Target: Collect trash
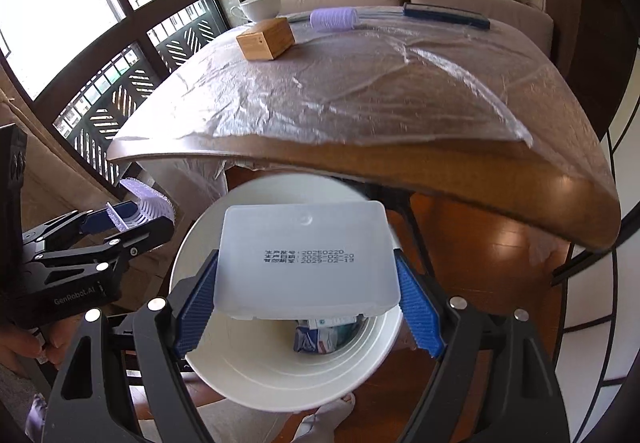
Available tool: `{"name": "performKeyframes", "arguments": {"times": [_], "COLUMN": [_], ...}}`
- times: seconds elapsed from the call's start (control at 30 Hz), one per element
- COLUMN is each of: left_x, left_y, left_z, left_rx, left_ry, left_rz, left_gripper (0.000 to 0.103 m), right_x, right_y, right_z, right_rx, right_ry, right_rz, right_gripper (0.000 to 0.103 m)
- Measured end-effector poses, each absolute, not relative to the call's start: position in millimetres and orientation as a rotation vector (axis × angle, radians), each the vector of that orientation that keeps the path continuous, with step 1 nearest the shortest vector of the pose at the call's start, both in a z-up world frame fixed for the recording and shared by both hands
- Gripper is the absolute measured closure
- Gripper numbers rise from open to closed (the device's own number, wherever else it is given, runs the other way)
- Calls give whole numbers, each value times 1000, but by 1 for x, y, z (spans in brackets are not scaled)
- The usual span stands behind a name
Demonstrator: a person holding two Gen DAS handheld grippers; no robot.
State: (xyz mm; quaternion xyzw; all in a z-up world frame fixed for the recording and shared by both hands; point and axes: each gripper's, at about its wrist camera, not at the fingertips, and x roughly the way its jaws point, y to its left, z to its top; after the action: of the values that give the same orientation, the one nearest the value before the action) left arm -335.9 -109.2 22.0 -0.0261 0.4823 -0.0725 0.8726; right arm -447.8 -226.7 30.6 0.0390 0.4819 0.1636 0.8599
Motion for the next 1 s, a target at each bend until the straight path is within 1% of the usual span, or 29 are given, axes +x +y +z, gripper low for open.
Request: {"name": "performKeyframes", "arguments": {"times": [0.43, 1.0], "left_x": [-343, -333], "left_y": [-105, -103], "left_z": [9, -9], "left_rx": [-38, -16], "left_ry": [1055, 1092], "left_rz": [-184, -217], "left_gripper": [31, 31], "right_x": [-471, -452], "right_y": [-218, -204], "right_z": [14, -6], "right_rx": [90, 72], "right_ry": [1060, 1113], "right_rz": [300, 266], "right_gripper": [23, 23]}}
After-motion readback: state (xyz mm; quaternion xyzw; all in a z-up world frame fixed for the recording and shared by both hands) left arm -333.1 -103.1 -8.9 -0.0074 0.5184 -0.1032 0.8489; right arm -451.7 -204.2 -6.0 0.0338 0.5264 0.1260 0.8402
